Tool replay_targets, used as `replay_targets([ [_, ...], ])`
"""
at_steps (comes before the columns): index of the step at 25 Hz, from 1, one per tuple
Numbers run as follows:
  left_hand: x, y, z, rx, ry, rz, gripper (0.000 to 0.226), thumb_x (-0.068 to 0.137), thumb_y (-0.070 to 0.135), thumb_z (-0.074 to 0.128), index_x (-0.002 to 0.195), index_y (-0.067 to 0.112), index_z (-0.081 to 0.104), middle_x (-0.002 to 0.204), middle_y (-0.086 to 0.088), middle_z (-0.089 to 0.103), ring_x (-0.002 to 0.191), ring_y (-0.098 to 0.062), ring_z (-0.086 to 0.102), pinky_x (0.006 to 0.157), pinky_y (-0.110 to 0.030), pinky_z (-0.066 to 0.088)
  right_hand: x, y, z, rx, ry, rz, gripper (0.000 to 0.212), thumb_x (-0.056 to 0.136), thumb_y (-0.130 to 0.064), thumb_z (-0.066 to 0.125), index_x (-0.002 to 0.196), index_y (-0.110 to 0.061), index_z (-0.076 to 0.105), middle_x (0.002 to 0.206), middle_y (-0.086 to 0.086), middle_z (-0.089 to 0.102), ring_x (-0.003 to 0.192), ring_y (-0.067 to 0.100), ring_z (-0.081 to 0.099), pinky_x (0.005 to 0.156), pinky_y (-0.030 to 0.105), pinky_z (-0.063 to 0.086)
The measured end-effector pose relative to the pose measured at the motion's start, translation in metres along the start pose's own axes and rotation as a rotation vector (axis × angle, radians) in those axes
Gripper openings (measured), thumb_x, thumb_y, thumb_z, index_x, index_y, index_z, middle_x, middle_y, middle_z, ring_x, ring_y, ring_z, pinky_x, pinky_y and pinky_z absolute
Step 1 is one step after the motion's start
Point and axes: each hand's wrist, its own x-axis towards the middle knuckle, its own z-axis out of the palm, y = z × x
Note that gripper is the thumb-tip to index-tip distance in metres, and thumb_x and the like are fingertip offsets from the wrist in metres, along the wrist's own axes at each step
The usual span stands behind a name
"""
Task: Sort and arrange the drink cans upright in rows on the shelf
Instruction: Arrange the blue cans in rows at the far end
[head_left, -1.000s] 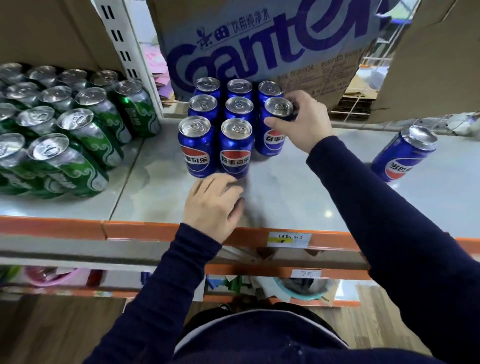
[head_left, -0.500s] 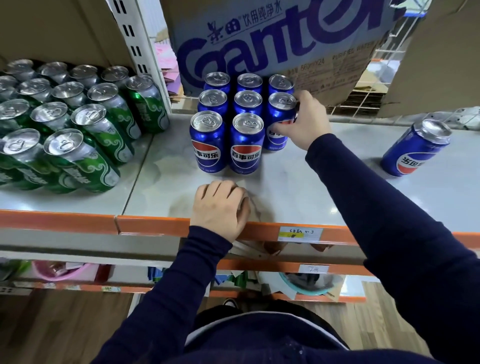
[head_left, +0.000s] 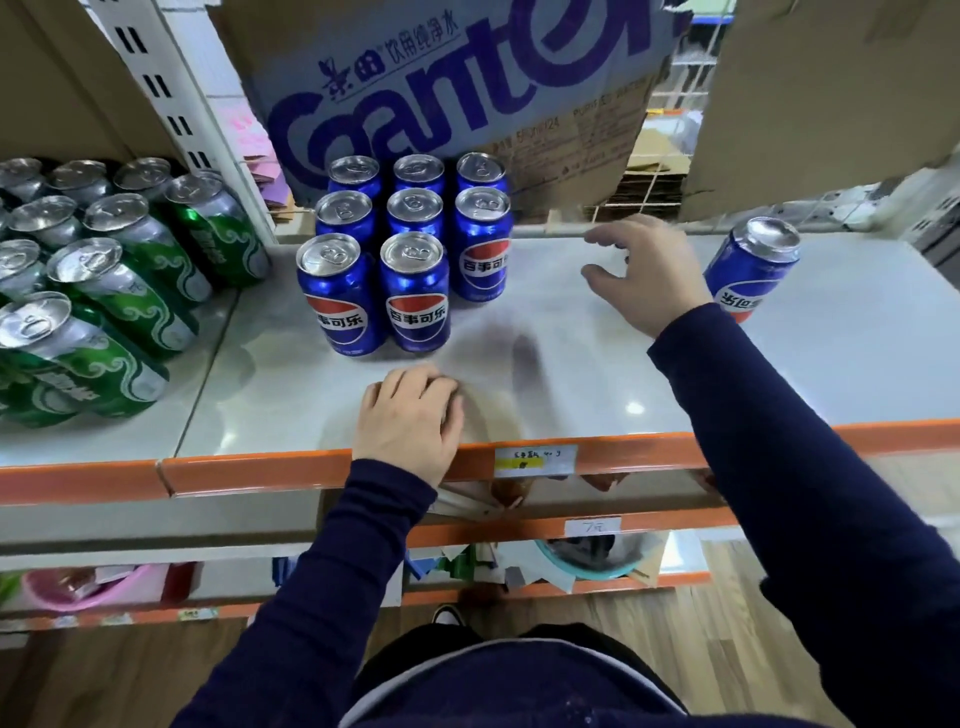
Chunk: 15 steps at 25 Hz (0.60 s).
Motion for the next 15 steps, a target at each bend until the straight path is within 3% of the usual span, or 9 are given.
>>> replay_targets([
  [2, 0.004, 0.019, 0.004, -0.01, -0.024, 0.011, 0.033, 0.086, 0.032, 0.04, 0.091, 0.015, 0.068, 0.094, -0.002, 0.064, 0.088, -0.024, 0.06, 0.074, -0.036, 0.047, -0.011, 0.029, -0.028, -0.087, 0.154, -0.026, 0.027, 0.081, -0.02, 0.063, 0.105, -0.011, 0.069, 0.103, 0.011, 0.066, 0.105, 0.033, 0.053, 0.09, 0.024, 0.032],
  [5, 0.008, 0.039, 0.008, 0.031, -0.059, -0.014, 0.037, 0.085, 0.038, 0.038, 0.093, 0.017, 0.068, 0.096, -0.003, 0.064, 0.091, -0.025, 0.059, 0.075, -0.037, 0.047, -0.018, 0.07, -0.069, -0.176, 0.332, -0.01, 0.028, 0.078, -0.023, 0.057, 0.1, -0.014, 0.072, 0.097, 0.01, 0.067, 0.102, 0.036, 0.054, 0.094, 0.025, 0.03],
  [8, 0.007, 0.04, 0.009, 0.026, -0.049, -0.051, 0.041, 0.086, 0.043, 0.036, 0.097, 0.018, 0.067, 0.099, -0.002, 0.063, 0.094, -0.024, 0.058, 0.077, -0.038, 0.046, -0.018, 0.102, -0.085, -0.098, 0.095, 0.122, 0.045, 0.077, -0.023, 0.067, 0.121, -0.014, 0.063, 0.116, 0.016, 0.062, 0.11, 0.034, 0.053, 0.097, 0.039, 0.04],
  [10, 0.006, 0.042, 0.01, 0.015, -0.033, -0.058, 0.041, 0.087, 0.042, 0.035, 0.098, 0.018, 0.067, 0.1, -0.001, 0.063, 0.094, -0.023, 0.057, 0.078, -0.037, 0.046, -0.02, 0.118, -0.085, -0.007, -0.065, 0.162, 0.058, 0.076, -0.016, 0.072, 0.132, -0.013, 0.054, 0.124, 0.017, 0.056, 0.116, 0.032, 0.05, 0.097, 0.039, 0.043],
  [15, 0.005, 0.046, 0.01, 0.002, -0.007, -0.08, 0.04, 0.087, 0.04, 0.035, 0.096, 0.016, 0.066, 0.097, -0.001, 0.064, 0.09, -0.024, 0.058, 0.076, -0.037, 0.047, -0.017, 0.124, -0.087, 0.025, -0.032, 0.161, 0.054, 0.073, -0.026, 0.077, 0.122, -0.019, 0.056, 0.117, 0.015, 0.055, 0.109, 0.031, 0.05, 0.086, 0.027, 0.039],
])
